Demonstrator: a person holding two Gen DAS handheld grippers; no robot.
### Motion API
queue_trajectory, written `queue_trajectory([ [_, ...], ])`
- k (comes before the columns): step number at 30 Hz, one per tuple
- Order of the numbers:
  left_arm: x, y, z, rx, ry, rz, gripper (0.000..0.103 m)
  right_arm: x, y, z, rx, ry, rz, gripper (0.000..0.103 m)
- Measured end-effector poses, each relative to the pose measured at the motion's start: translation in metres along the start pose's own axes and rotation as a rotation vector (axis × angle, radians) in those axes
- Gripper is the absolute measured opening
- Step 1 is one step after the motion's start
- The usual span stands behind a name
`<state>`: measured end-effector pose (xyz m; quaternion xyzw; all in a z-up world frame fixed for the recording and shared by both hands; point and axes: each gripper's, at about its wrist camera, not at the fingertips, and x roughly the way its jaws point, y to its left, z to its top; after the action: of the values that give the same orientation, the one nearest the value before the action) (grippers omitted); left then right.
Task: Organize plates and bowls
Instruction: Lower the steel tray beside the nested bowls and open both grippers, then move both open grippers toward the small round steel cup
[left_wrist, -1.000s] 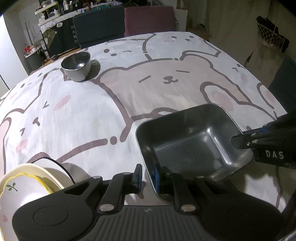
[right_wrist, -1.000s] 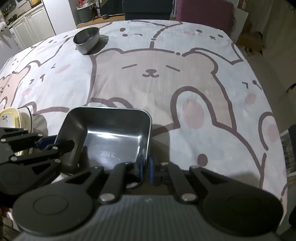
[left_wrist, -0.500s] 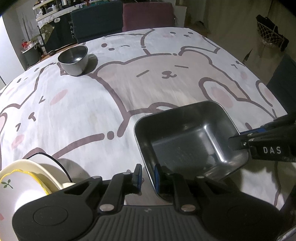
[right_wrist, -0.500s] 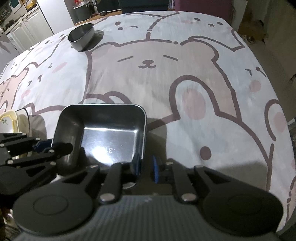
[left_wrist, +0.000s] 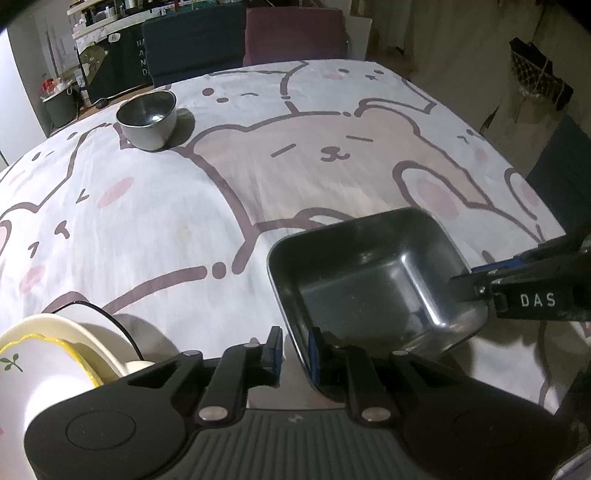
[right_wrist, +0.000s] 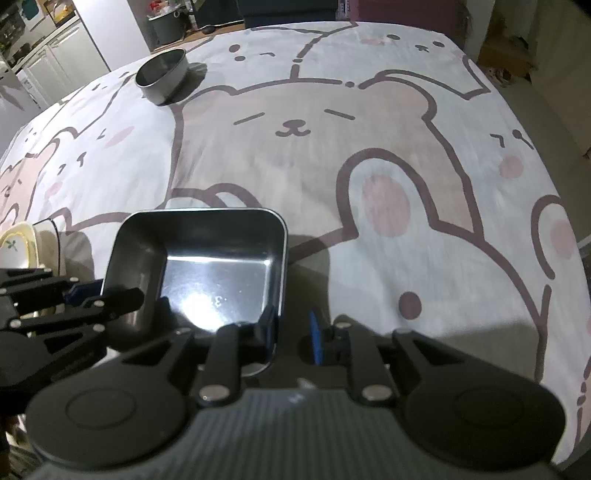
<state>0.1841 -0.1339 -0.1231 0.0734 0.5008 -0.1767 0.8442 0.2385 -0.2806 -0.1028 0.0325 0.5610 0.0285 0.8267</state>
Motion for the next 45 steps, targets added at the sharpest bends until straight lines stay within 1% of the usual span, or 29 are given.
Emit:
queue_trajectory([
  [1,-0.002,0.000,0.000,-0.002,-0.005,-0.003,0.026,-0.001,0.000,0.000,0.001,-0.001,0.003,0.023],
  [2,-0.004,0.001,0.001,-0.005,-0.009,-0.003,0.035,-0.002,-0.001,0.000,-0.001,-0.002,0.004,0.023],
  [3,-0.006,0.001,0.001,-0.006,-0.012,-0.005,0.038,-0.003,-0.001,-0.001,-0.001,-0.007,0.007,0.026],
  [5,-0.009,0.001,0.000,-0.005,-0.017,-0.011,0.038,-0.007,-0.001,-0.002,-0.003,-0.020,0.012,0.033],
  [7,-0.013,0.001,-0.001,0.001,-0.021,-0.018,0.040,-0.011,-0.003,-0.003,-0.004,-0.039,0.021,0.043],
  [9,-0.018,0.001,-0.002,0.009,-0.032,-0.023,0.046,-0.017,-0.005,-0.003,0.002,-0.054,0.039,0.047],
  [11,-0.025,0.000,-0.001,0.012,-0.046,-0.031,0.051,-0.025,-0.006,-0.005,0.006,-0.073,0.059,0.053],
  [13,-0.033,0.000,0.000,0.017,-0.059,-0.047,0.053,-0.035,-0.006,-0.007,0.009,-0.094,0.067,0.061],
  [14,-0.037,-0.001,0.001,0.020,-0.064,-0.055,0.056,-0.041,-0.006,-0.009,0.010,-0.108,0.074,0.063],
  [16,-0.048,0.000,0.003,0.027,-0.088,-0.069,0.068,-0.051,-0.005,-0.011,0.012,-0.128,0.078,0.073],
  [17,-0.054,0.000,0.005,0.030,-0.104,-0.069,0.079,-0.056,-0.005,-0.012,0.010,-0.140,0.077,0.077],
  [18,-0.061,0.002,0.007,0.034,-0.124,-0.068,0.085,-0.061,-0.004,-0.013,0.011,-0.151,0.078,0.084],
  [19,-0.066,0.003,0.008,0.034,-0.137,-0.066,0.088,-0.067,-0.003,-0.014,0.011,-0.164,0.079,0.092],
  [21,-0.077,0.009,0.013,0.028,-0.161,-0.061,0.096,-0.078,-0.002,-0.014,0.006,-0.195,0.083,0.099],
  [22,-0.081,0.012,0.015,0.024,-0.172,-0.058,0.097,-0.083,-0.001,-0.014,0.006,-0.213,0.082,0.103],
  [24,-0.089,0.019,0.020,0.010,-0.195,-0.043,0.103,-0.091,-0.001,-0.013,0.008,-0.251,0.089,0.103],
  [29,-0.101,0.048,0.039,-0.032,-0.252,-0.022,0.103,-0.107,0.001,0.002,0.031,-0.342,0.096,0.103],
  [34,-0.103,0.082,0.066,-0.085,-0.306,0.025,0.103,-0.109,0.006,0.034,0.068,-0.419,0.127,0.103],
  [39,-0.089,0.123,0.094,-0.183,-0.357,0.041,0.103,-0.095,0.025,0.080,0.089,-0.462,0.147,0.103],
  [43,-0.071,0.154,0.116,-0.263,-0.378,0.049,0.103,-0.074,0.048,0.118,0.103,-0.465,0.161,0.103],
  [45,-0.059,0.168,0.126,-0.309,-0.390,0.051,0.103,-0.057,0.060,0.136,0.109,-0.455,0.158,0.103],
])
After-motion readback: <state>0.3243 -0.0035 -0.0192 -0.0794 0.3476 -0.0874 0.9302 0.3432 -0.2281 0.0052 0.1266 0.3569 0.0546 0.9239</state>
